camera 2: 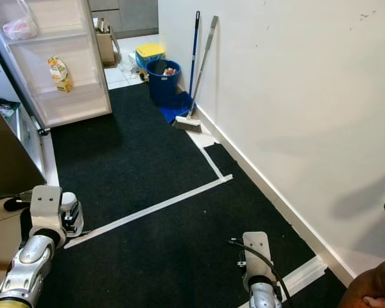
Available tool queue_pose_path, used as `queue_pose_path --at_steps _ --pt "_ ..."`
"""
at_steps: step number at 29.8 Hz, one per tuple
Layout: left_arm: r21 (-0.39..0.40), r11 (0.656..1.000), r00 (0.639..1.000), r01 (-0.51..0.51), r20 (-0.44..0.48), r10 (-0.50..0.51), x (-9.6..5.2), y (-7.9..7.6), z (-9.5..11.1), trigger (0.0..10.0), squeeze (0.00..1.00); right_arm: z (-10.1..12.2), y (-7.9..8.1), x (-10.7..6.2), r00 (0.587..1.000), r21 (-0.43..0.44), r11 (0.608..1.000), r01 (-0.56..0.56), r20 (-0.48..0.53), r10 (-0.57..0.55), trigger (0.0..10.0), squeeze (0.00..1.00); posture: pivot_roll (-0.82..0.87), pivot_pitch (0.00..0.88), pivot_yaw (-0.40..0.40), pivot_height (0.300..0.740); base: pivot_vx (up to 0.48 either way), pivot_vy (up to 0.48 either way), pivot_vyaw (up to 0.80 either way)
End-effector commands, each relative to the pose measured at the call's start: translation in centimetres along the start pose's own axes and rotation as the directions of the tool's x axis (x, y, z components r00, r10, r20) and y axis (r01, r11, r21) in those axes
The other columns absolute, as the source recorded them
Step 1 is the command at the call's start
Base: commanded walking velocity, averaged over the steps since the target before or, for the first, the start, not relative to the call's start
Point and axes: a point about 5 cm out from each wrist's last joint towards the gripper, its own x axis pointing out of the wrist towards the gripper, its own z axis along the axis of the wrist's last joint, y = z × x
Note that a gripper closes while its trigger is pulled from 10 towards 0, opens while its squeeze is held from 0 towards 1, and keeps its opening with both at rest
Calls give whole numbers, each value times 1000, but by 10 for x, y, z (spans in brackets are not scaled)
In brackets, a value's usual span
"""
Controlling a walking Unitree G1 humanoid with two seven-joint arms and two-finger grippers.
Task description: Restocking fridge
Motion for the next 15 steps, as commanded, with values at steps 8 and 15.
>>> queue_pose_path --at_steps 8,15 --pt "9 1000 1000 3 17 -3 1 1 3 10000 0 0 4 -2 1000 47 999 -23 16 23 10000 0 33 45 -29 740 0 0 0" --pt "17 1000 999 19 30 -19 1 1 5 10000 0 -1 5 -2 1000 60 998 -23 13 22 10000 0 36 48 -25 740 0 0 0"
